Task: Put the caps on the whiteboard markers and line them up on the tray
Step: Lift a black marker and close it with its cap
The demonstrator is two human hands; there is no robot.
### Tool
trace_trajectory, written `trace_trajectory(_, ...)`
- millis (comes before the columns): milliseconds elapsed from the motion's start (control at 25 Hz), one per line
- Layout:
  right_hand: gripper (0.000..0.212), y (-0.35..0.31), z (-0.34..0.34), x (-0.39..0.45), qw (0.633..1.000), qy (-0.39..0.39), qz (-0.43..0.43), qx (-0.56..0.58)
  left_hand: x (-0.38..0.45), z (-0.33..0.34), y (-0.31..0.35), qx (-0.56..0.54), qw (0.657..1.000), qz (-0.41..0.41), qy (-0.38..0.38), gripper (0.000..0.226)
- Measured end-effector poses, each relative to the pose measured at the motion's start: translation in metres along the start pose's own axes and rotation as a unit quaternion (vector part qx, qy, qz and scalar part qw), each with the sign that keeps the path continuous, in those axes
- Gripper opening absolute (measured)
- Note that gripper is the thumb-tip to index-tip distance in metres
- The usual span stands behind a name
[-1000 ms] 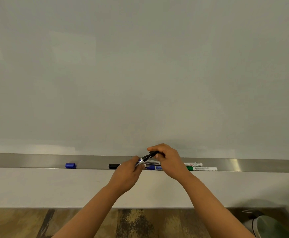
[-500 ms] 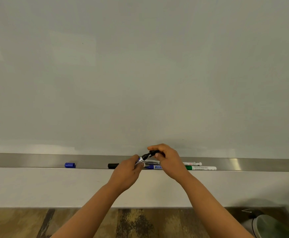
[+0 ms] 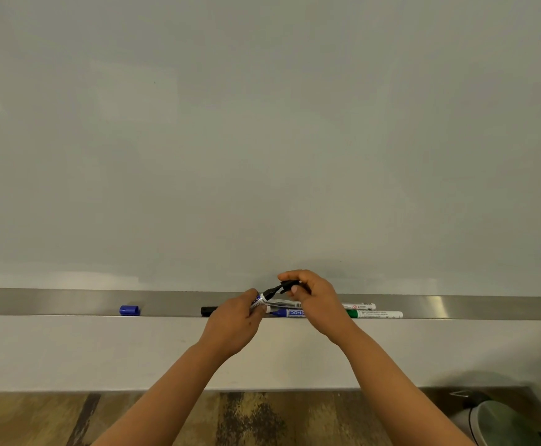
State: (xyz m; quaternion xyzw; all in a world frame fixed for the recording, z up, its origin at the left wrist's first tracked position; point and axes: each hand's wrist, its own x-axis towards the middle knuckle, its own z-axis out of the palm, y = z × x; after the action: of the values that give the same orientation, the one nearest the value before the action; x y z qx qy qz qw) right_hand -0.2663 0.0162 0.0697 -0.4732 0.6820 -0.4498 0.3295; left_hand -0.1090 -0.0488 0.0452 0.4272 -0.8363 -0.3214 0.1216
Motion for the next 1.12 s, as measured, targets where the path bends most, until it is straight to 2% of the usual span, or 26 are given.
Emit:
trace_trajectory(480,0.033,0.000,-0.002,0.001,1.000,-0.003,0.008,0.016,0.003,-0.004,0.002,0.042,0.999,0.006,-0.001,0.013)
trace_trajectory(760,0.036,0.002,-0.003,0.002,0.999,-0.034,0.018,0.038,0.002,-0.007,0.008,0.069,0.998,0.009,0.011,0.015)
trace_trajectory(960,0.033,0.000,-0.002,0.003,0.999,-0.042,-0.003,-0.012,0.006,-0.010,0.013,0.110,0.994,0.003,0.010,0.016)
trace_trajectory(1040,0.030,-0.003,-0.004,0.005,0.999,-0.035,-0.018,-0.025,0.008,-0.011,0.014,0.065,0.998,-0.012,-0.014,0.018)
trace_trajectory(1120,0.031,-0.006,-0.006,0.006,0.998,-0.040,-0.031,-0.030,0.009,-0.013,0.014,-0.075,0.995,-0.049,-0.053,0.030)
